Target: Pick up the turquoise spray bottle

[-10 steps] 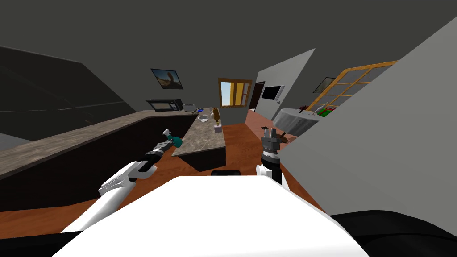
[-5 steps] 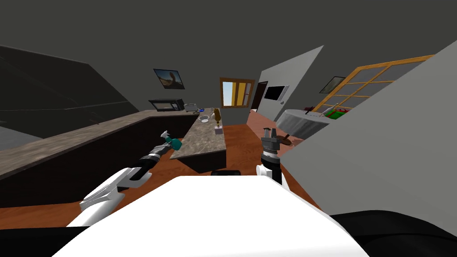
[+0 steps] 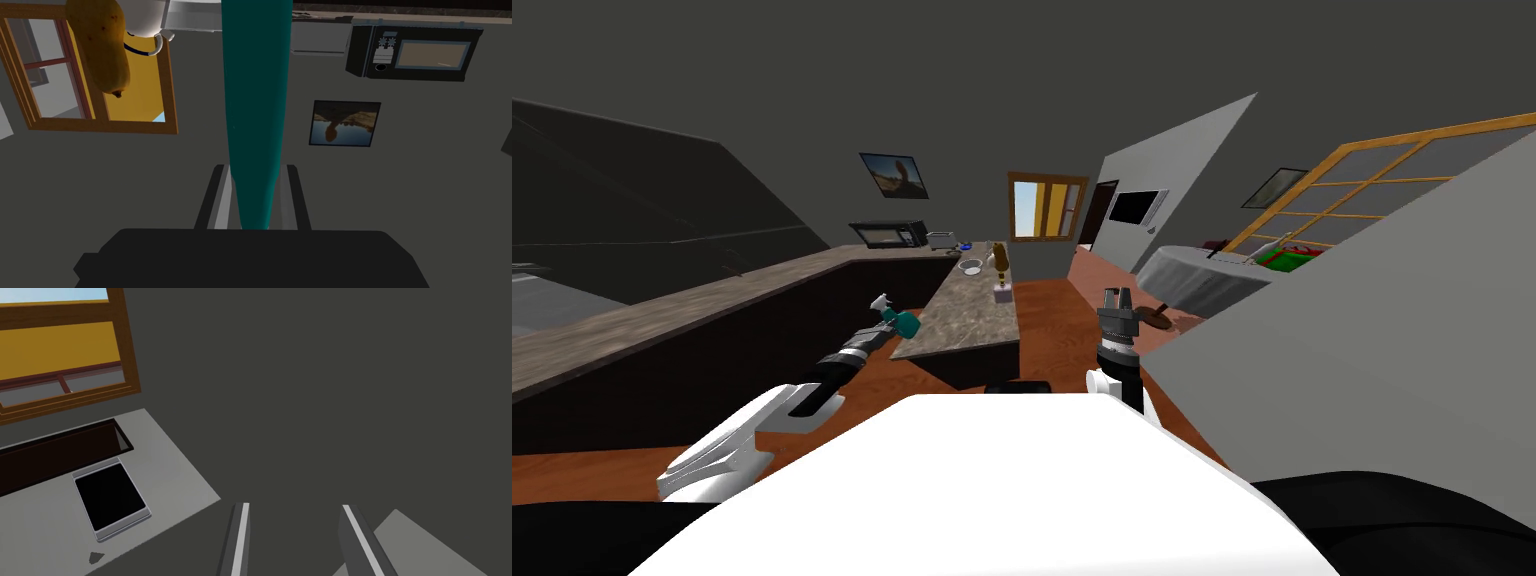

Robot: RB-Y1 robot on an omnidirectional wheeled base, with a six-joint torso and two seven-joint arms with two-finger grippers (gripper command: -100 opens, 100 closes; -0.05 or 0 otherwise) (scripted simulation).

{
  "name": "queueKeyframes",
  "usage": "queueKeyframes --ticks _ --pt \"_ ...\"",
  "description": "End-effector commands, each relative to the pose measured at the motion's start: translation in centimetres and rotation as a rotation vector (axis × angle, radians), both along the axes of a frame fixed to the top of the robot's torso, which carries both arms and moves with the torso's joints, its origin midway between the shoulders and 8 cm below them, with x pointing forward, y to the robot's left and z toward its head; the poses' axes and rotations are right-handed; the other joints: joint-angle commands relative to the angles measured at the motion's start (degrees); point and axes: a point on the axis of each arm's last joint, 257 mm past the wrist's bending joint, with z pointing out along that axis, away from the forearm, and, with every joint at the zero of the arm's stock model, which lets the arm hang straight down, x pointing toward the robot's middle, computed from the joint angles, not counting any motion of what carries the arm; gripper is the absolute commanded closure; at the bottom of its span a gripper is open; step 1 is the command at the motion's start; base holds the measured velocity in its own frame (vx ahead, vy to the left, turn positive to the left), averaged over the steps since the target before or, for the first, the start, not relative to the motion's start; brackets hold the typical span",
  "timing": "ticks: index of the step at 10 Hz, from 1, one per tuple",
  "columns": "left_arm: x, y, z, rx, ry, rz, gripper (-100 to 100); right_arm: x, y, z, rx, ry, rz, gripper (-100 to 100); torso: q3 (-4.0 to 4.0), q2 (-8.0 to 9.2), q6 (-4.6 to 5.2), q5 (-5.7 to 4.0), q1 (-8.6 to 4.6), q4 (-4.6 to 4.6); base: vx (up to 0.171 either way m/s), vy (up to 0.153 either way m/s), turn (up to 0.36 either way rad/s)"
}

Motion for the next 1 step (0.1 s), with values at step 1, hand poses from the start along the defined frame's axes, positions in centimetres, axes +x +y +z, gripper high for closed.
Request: queueKeyframes --ticks 1 --pt "0.00 0.00 0.00 0.000 0.000 0.000 0 0.00 0.00 0.00 0.000 0.000 0.000 0 0.00 0.00 0.00 0.00 0.00 0.00 0.000 0.000 0.000"
